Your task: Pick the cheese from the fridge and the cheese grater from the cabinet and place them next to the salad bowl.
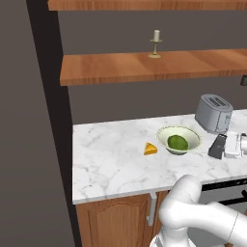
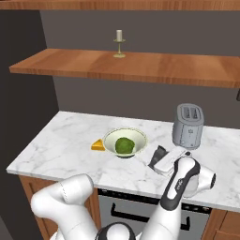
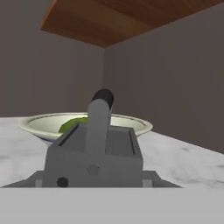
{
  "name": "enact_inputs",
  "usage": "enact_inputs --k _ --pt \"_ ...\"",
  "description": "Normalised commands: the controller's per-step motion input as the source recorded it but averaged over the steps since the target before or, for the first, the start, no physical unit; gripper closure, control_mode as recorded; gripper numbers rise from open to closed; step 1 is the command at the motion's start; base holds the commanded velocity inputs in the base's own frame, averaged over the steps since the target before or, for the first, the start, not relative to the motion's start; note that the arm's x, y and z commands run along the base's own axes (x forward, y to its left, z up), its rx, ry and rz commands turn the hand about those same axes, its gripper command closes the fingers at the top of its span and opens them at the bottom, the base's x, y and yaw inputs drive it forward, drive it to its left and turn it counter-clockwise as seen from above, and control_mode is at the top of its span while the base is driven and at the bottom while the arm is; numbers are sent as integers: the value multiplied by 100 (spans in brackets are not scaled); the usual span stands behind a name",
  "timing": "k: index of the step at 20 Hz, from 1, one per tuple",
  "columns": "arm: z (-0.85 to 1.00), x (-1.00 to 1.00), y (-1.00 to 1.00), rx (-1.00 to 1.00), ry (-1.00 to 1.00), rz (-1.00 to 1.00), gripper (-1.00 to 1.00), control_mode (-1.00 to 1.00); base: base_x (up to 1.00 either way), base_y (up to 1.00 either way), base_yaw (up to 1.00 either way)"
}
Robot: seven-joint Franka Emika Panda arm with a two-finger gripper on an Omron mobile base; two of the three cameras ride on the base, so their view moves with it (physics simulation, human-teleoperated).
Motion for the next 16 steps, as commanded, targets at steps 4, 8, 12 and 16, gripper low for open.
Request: enact_inputs --k 4,8,12,16 --pt "-12 12 31 0 0 0 100 -100 0 0 0" --pt "-11 32 17 0 0 1 100 -100 0 0 0" --pt "-30 19 18 0 0 2 100 -100 0 0 0" --pt "-43 0 1 7 0 3 100 -100 0 0 0"
